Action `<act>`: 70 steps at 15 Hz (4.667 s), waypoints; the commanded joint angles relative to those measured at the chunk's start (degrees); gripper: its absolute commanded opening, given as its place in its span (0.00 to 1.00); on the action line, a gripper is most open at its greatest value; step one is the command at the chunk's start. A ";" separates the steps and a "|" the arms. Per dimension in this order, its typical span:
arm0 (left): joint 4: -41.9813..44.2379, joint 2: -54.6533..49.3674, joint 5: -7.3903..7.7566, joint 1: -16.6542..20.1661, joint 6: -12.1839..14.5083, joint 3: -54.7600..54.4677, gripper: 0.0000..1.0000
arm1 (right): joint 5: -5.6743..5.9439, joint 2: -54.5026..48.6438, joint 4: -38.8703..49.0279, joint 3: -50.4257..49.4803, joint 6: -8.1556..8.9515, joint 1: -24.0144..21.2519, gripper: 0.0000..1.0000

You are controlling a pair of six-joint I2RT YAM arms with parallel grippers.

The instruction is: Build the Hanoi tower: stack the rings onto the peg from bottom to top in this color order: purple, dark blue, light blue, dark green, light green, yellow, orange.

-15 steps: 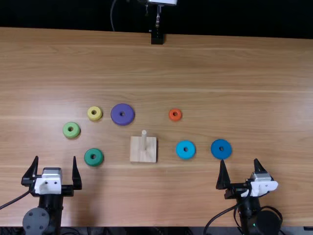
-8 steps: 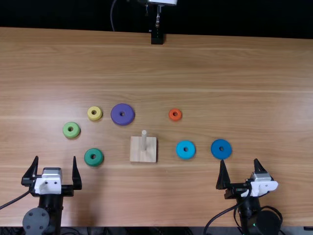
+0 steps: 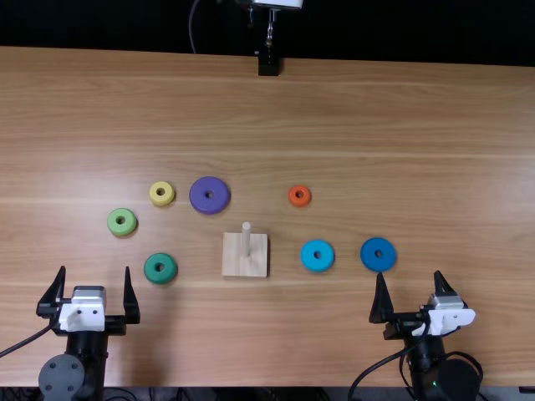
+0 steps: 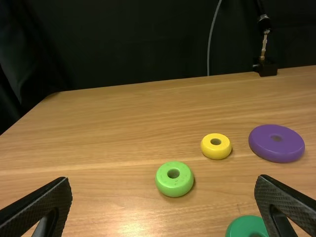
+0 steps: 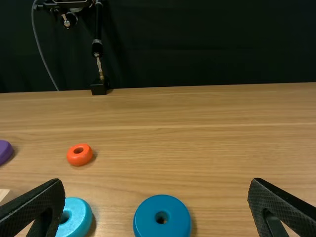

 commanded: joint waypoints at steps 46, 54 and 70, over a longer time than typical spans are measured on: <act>-31.59 113.11 8.95 -15.95 11.53 85.63 1.00 | -0.10 -0.73 -0.14 -0.58 -0.10 -0.28 1.00; -31.17 118.47 9.48 -16.48 11.64 85.80 1.00 | -0.10 -0.73 -0.14 -0.58 -0.10 -0.28 1.00; -30.64 120.75 9.27 -18.94 11.85 86.59 0.00 | -0.10 -0.73 -0.14 -0.58 -0.10 -0.28 1.00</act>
